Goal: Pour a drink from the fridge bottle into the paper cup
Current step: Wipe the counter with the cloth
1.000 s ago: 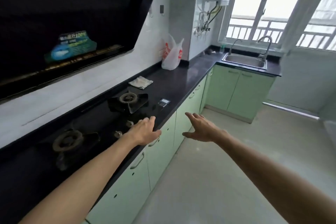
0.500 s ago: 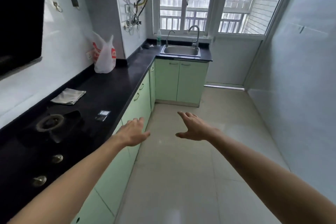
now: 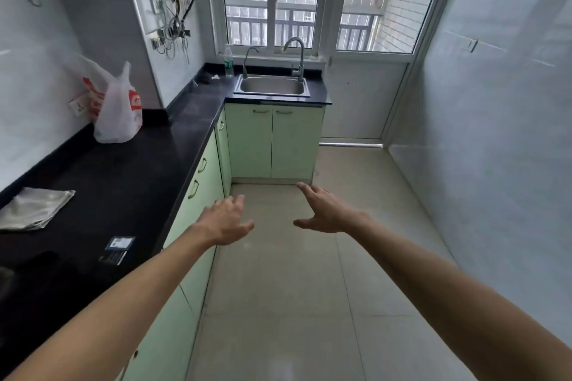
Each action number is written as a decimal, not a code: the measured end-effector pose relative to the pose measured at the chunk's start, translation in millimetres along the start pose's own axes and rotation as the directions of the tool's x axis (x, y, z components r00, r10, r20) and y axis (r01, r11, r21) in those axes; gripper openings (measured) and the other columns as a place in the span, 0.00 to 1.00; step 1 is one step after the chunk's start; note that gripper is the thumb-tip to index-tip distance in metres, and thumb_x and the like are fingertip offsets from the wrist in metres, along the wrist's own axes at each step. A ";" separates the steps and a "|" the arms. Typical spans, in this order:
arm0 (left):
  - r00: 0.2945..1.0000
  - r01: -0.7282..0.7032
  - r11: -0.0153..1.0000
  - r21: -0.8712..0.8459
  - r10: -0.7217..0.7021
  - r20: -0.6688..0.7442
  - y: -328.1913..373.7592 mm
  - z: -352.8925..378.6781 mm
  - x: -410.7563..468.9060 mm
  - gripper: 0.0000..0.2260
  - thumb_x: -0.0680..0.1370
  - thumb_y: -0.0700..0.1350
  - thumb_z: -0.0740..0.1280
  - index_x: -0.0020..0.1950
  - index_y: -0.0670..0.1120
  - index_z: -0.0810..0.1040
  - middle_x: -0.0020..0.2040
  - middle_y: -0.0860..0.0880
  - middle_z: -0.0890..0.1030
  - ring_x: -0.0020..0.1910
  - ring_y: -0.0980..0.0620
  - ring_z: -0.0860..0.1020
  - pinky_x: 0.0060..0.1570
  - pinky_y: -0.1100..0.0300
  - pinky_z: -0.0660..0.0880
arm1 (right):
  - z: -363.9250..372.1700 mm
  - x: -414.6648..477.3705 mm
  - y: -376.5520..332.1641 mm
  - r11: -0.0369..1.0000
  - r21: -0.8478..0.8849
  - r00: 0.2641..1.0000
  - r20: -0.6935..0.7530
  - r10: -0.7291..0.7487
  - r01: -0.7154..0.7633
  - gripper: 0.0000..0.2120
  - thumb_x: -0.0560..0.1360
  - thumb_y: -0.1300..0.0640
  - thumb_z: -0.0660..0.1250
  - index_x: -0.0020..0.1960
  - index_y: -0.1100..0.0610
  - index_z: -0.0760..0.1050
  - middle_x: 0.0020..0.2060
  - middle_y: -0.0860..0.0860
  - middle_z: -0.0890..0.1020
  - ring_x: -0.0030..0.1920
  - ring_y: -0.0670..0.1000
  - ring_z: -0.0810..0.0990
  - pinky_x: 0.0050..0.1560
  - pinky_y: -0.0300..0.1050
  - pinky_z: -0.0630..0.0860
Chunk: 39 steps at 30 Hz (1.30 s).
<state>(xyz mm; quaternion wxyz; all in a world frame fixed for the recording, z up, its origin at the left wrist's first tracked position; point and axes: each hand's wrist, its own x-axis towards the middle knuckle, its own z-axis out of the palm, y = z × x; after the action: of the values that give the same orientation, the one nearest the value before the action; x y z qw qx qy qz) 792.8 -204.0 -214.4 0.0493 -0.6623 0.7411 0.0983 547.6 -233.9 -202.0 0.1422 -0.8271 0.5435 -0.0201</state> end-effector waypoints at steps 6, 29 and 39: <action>0.999 -0.027 0.999 0.019 0.028 -0.031 -4.5 -14.4 47.0 0.33 0.80 0.60 0.58 0.79 0.44 0.55 0.73 0.41 0.68 0.70 0.42 0.69 0.65 0.44 0.68 | -13.1 41.3 13.3 1.000 -0.013 1.000 -0.016 0.010 -0.010 0.45 0.74 0.40 0.70 0.79 0.54 0.48 0.73 0.59 0.64 0.71 0.61 0.66 0.69 0.57 0.69; 0.988 0.130 0.990 0.044 -0.126 -0.084 -9.1 -73.7 252.1 0.31 0.80 0.59 0.57 0.77 0.42 0.57 0.70 0.41 0.70 0.68 0.41 0.70 0.66 0.45 0.69 | -71.6 261.6 120.7 0.992 -0.047 0.992 0.043 -0.116 0.118 0.44 0.74 0.38 0.68 0.79 0.51 0.48 0.71 0.57 0.67 0.69 0.60 0.67 0.66 0.59 0.71; 0.969 0.229 0.973 -0.026 -0.231 -0.088 -15.2 -91.1 332.2 0.33 0.80 0.60 0.57 0.79 0.43 0.54 0.72 0.41 0.68 0.69 0.41 0.69 0.65 0.43 0.70 | -79.4 354.2 148.8 0.974 -0.055 0.971 0.116 -0.211 0.218 0.43 0.74 0.38 0.67 0.79 0.50 0.48 0.72 0.56 0.66 0.70 0.59 0.66 0.66 0.58 0.71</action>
<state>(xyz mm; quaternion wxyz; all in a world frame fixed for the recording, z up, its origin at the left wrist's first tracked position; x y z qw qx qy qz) 773.9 -547.7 -194.2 0.0215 -0.7479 0.6600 0.0678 544.4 -626.1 -207.1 0.1407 -0.8851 0.4427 0.0282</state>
